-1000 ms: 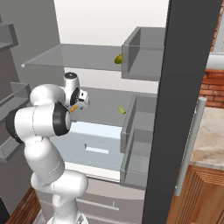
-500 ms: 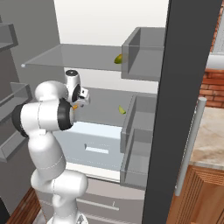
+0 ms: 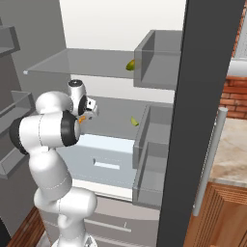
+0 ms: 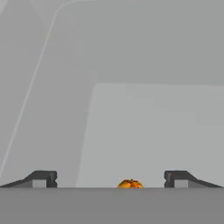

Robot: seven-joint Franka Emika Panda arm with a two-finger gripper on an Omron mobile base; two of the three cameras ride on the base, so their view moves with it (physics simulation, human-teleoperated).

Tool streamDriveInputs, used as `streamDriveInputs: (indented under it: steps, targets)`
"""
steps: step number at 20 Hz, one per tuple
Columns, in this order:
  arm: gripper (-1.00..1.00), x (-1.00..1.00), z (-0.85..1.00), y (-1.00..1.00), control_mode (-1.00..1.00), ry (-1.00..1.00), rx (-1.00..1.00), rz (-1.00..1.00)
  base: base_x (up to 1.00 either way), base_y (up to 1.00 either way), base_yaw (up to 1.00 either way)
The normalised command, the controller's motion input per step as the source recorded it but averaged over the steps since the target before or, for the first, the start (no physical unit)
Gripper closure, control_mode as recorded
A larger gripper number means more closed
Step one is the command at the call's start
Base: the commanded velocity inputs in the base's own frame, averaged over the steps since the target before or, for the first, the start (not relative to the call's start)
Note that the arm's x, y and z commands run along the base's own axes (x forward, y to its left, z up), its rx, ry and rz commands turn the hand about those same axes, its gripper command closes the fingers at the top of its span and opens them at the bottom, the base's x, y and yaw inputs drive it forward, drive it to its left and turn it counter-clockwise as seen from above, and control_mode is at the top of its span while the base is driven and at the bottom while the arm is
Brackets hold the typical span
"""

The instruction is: Open the fridge, remove the mango, lemon wedge, and shrimp, and place them on any counter.

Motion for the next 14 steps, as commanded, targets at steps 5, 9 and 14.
streamDriveInputs:
  steps: [5,9,14]
  targets:
    - [-1.0,-0.29,-0.38,0.0,-1.0,0.0,0.0,-0.09,0.0,0.0,0.0]
    - [1.0,-0.22,-0.25,0.0,-1.0,0.05,0.0,-0.09,0.0,0.0,0.0]
    - [1.0,-0.09,-0.16,0.0,-1.0,0.16,0.0,-0.06,0.0,0.0,0.0]
